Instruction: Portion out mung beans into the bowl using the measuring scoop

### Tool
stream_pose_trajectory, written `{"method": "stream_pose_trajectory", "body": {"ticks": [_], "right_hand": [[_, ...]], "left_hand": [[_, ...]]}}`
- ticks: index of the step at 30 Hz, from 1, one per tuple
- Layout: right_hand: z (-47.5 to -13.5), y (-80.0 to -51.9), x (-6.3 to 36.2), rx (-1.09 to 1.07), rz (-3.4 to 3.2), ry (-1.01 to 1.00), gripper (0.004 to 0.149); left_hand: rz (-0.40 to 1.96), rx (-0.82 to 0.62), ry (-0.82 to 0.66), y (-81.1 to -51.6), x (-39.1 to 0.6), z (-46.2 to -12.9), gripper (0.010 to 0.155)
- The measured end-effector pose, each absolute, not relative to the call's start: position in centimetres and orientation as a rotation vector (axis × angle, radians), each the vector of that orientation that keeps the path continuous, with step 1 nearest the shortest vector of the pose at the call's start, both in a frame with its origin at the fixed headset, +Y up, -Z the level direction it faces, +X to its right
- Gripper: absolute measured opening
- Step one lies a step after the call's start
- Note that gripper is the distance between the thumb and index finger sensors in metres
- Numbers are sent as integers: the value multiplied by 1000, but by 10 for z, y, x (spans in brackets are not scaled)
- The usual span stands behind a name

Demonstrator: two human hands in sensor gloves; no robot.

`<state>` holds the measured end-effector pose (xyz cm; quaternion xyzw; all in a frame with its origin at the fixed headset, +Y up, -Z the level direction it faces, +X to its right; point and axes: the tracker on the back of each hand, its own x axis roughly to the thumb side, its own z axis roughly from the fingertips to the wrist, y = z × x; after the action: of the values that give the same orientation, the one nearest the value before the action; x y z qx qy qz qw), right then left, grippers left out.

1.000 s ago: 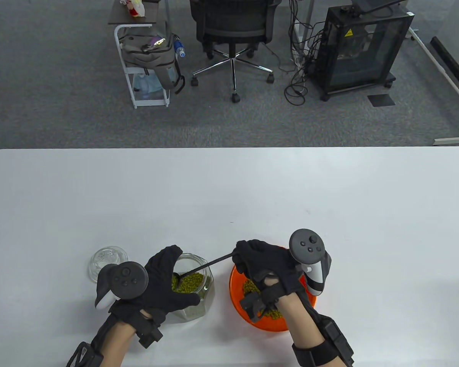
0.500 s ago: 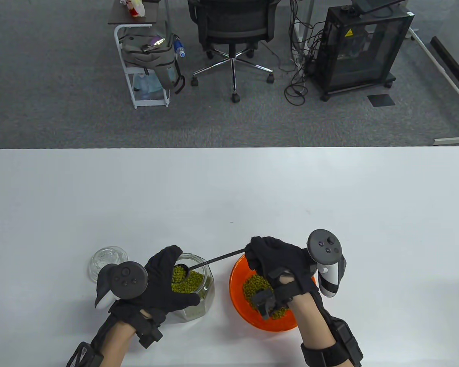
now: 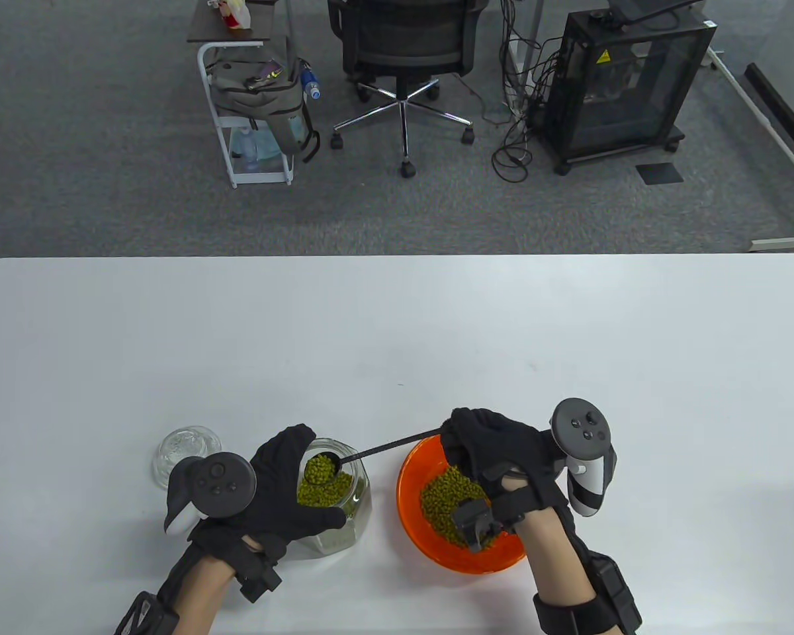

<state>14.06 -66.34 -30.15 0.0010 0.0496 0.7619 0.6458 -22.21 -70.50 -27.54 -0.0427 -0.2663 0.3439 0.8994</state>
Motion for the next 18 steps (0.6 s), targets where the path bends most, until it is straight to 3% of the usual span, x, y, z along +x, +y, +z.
{"method": "stream_pose_trajectory", "body": {"ticks": [18], "right_hand": [[-293, -663, 193, -25, 1614, 81, 43]], "left_hand": [[713, -88, -551, -705, -222, -275, 126]]}}
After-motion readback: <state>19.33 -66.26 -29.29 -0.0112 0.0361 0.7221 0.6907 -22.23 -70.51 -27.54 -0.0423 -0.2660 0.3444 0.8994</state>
